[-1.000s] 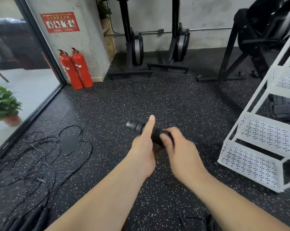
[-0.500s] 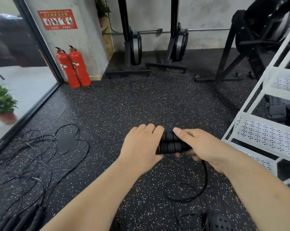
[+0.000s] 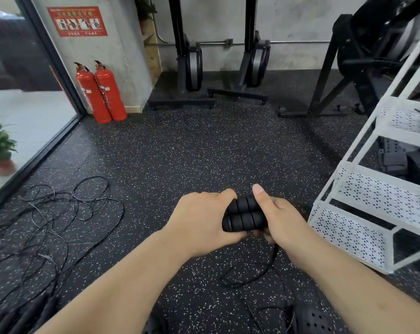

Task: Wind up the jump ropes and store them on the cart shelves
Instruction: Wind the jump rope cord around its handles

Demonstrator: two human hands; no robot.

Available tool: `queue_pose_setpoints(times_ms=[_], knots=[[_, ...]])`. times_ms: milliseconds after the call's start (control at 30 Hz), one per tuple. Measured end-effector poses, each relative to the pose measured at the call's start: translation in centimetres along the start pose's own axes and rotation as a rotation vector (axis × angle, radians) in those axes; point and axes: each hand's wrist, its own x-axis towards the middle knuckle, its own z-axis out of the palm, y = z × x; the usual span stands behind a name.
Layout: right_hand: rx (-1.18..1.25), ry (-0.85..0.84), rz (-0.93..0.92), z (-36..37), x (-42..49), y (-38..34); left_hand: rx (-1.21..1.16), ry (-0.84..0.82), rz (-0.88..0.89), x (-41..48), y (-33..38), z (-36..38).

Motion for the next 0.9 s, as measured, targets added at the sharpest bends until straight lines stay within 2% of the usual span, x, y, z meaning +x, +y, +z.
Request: queue_pose_setpoints(times_ms=[133,200,400,533,667,800,900], knots=[[-0.101,-0.137,-0.048,-1.5,-0.2,-0.8,-0.064,-0.016,-0.023,0.1,-0.3,-0.7],[-0.091,-0.117,-0.048,-2.4,0.2,-0.8,-0.092,-0.006,-0.064,0.2,-0.8,-1.2],[-0.183,-0.077,-0.218,-3.2,1.2,0.6,-0.218,0.033,-0.180,0.3,-2.7,-2.1],[-0.435,-0.004,-0.237,-2.0,1.4,1.0,-0.267,0.067,-0.257,0.4,-3.0,-2.1],[-0.639,-0.069,-0.313,-0.5,0.1,0.0,-0.144,0.109,-0.361,0.7,-4.1,-1.7],[-0.956,0.046,-0.555,-0.4,-1.2,-1.5,-0.002,0.077,-0.376,0.7,-4.2,-1.1],[-0.969,0.108,-0.711,-0.9,-1.6,-2.5,0.092,0.023,-0.310,0.8,-3.5,-0.6]])
